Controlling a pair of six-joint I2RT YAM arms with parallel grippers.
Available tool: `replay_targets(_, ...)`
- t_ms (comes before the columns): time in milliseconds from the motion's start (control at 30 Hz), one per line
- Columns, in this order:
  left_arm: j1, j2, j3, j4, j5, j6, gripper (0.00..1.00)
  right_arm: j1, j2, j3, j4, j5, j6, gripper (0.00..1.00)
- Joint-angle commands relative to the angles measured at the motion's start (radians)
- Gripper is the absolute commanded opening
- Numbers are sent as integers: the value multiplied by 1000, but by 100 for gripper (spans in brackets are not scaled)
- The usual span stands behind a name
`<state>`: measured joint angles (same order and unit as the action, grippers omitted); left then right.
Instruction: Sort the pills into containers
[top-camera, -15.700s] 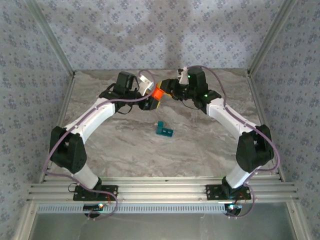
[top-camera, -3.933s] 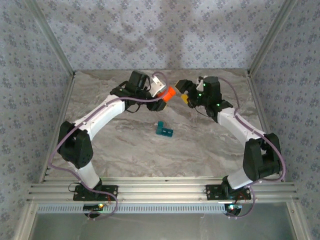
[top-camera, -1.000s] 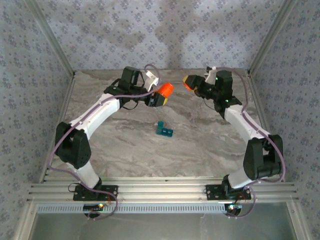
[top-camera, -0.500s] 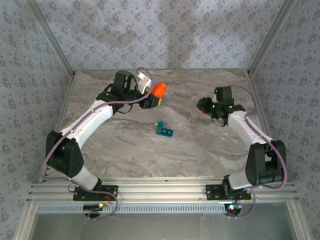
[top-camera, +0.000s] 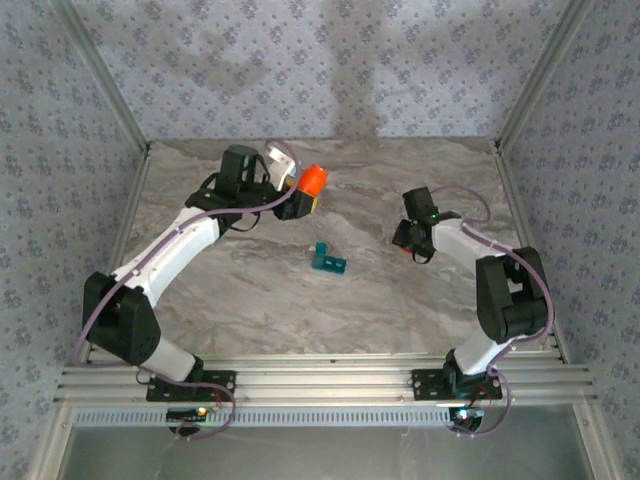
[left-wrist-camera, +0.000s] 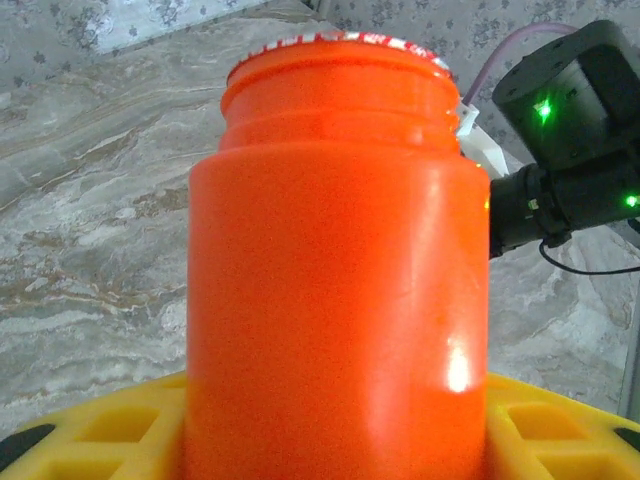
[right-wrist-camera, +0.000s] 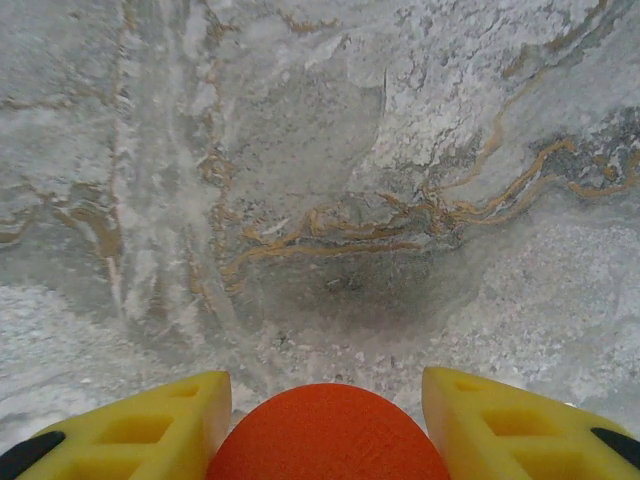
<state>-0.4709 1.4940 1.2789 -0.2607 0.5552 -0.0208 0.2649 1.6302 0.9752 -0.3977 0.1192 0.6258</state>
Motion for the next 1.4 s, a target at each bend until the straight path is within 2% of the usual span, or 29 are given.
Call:
replay_targets(0,8,-52,-10,21,-13,-7,0,18,32,3,-36,78,32,36)
replay_targets(233,8,-64,-27,14,-23,-14,0,86,26,-33,-60,151,64,37)
replay_targets(500,9,-78,-44,18,-43,-16,0,138,33,-98,-53,139,137,45)
replay_targets(933,9,-103,-60,14,-63,-30,0,143,81,-69,-64,55,134,70)
replay_targets(1100,9,-113,-72,14,-65,-35,0,139,37,-62,-88,27,129,74)
replay_targets(1367,9,-118,-115,16,-35,-38,0,129,-123,-62,-95,13,124,76)
